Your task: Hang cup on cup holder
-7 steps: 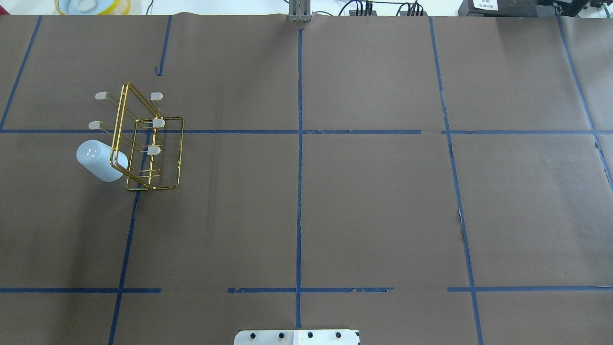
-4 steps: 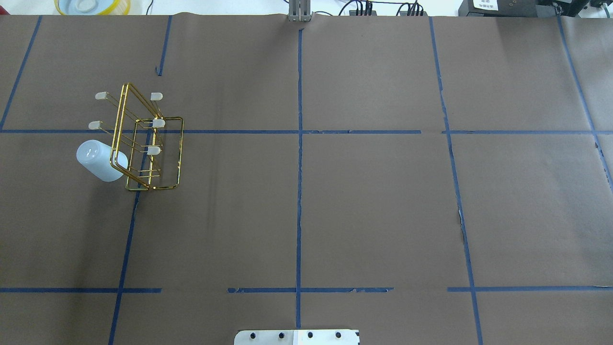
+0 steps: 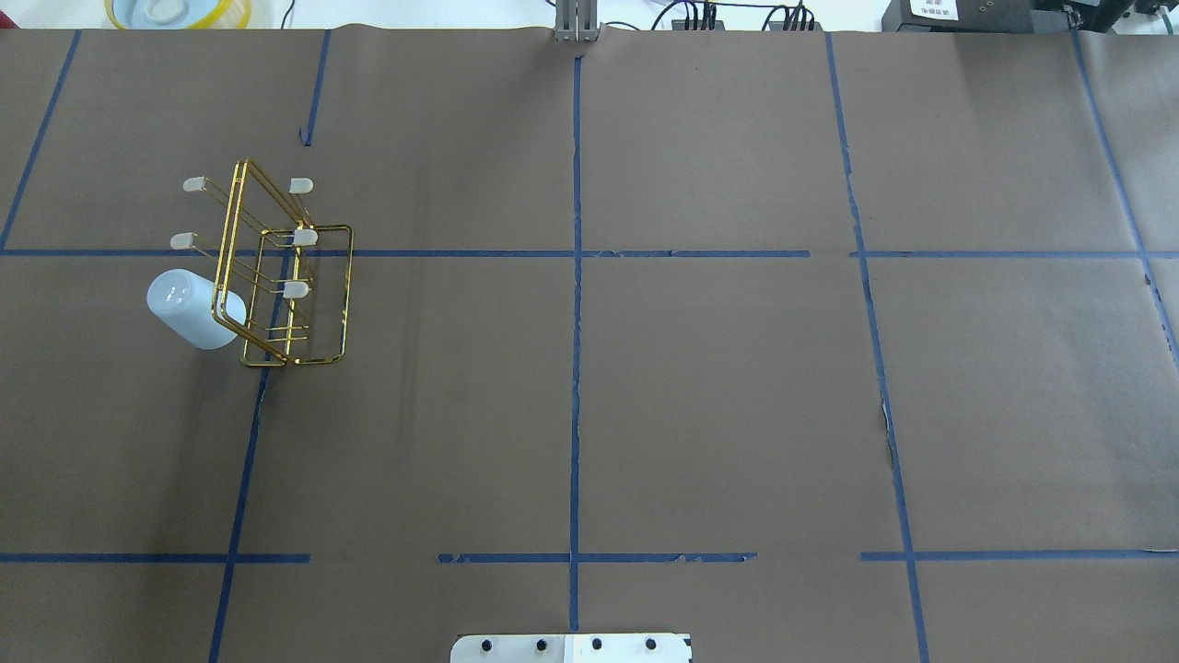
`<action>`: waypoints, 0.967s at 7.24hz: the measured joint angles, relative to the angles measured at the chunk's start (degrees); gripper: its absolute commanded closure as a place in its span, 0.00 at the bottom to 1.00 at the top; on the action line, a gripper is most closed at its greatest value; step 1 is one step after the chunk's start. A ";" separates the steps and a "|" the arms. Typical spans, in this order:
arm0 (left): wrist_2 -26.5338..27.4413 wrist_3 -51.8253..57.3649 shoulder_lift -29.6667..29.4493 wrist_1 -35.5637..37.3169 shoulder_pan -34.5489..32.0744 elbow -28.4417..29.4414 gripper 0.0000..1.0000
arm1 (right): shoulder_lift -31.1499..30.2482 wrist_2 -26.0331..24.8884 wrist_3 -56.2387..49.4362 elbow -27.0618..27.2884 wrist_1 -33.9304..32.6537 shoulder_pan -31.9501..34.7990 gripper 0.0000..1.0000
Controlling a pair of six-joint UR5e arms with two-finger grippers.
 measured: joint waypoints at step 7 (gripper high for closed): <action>0.40 0.05 -0.70 -0.56 -0.58 -0.02 0.00 | -0.04 0.00 0.00 0.00 0.00 0.00 0.00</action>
